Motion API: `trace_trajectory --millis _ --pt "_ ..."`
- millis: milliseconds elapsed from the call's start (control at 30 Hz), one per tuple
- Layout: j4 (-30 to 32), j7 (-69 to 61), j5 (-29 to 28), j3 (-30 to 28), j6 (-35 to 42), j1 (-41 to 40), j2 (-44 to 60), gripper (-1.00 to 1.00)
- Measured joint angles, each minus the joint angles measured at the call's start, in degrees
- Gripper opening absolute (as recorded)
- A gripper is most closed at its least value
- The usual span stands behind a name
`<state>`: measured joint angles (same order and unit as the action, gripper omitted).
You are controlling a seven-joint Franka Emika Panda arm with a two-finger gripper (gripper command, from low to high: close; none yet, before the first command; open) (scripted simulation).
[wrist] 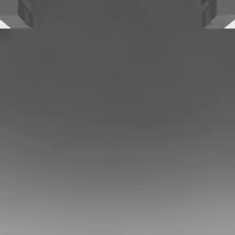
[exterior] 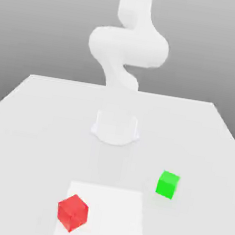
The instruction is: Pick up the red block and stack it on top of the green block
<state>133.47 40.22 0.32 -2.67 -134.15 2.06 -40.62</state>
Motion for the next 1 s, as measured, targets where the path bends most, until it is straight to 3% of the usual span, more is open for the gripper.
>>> trace_trajectory --millis 533,767,933,967,1000 --pt "10.84 -38.81 5.63 -13.22 -15.27 8.42 33.64 0.0" --pt "15.17 -53.14 5.81 -13.31 -22.29 6.24 47.81 0.0" --pt "14.0 -58.81 11.72 -8.22 -30.31 2.3 58.12 0.0" --pt "13.8 -59.39 12.48 -7.34 -31.35 1.59 59.41 -1.0" --pt "13.8 -59.39 12.48 -7.34 -31.35 1.59 59.41 -1.0"
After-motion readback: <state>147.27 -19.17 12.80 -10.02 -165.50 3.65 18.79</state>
